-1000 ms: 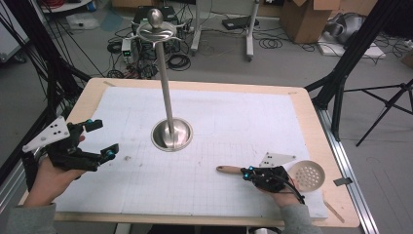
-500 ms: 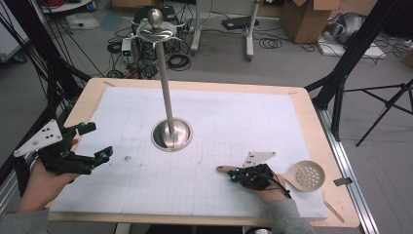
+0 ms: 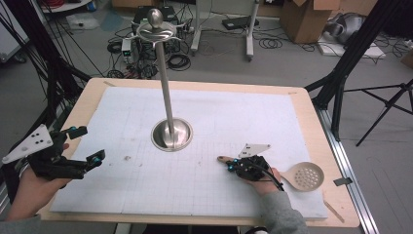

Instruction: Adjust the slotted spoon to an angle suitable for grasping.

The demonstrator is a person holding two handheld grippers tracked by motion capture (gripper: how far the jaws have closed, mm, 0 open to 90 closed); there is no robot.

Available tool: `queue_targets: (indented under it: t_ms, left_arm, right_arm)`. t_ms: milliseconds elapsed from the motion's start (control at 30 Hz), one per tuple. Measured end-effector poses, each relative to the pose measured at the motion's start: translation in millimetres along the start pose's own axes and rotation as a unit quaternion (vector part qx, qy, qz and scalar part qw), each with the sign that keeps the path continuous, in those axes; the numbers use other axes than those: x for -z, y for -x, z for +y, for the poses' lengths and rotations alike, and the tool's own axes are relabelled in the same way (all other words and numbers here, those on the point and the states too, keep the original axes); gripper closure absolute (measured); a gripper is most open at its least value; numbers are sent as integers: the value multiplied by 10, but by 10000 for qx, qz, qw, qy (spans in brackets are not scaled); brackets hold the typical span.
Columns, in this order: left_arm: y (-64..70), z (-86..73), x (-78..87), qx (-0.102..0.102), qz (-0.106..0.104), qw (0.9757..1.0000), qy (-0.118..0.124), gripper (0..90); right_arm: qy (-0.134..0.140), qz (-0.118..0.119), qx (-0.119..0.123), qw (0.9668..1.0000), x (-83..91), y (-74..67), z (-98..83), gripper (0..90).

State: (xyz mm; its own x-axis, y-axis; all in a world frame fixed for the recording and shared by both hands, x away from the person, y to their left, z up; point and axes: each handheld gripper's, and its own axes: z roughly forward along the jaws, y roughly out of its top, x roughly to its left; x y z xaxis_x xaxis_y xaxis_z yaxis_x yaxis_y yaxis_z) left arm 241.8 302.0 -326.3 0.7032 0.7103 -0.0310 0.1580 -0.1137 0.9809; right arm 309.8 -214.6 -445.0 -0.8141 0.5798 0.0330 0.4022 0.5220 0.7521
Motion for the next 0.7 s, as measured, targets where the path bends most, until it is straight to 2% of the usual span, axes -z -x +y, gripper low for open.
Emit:
queue_targets:
  t_ms: [267,367,700]
  left_arm:
    - [-7,-25,71,-2,75,10000,-26,17]
    - [-6,-30,97,-2,102,9999,-26,17]
    - [-15,-61,151,15,170,9998,-57,17]
  right_arm:
    - [43,-254,-34,9997,-60,79,39,898]
    - [136,-348,-93,9993,-81,129,37,898]
    - [174,-471,-246,9984,-107,216,59,898]
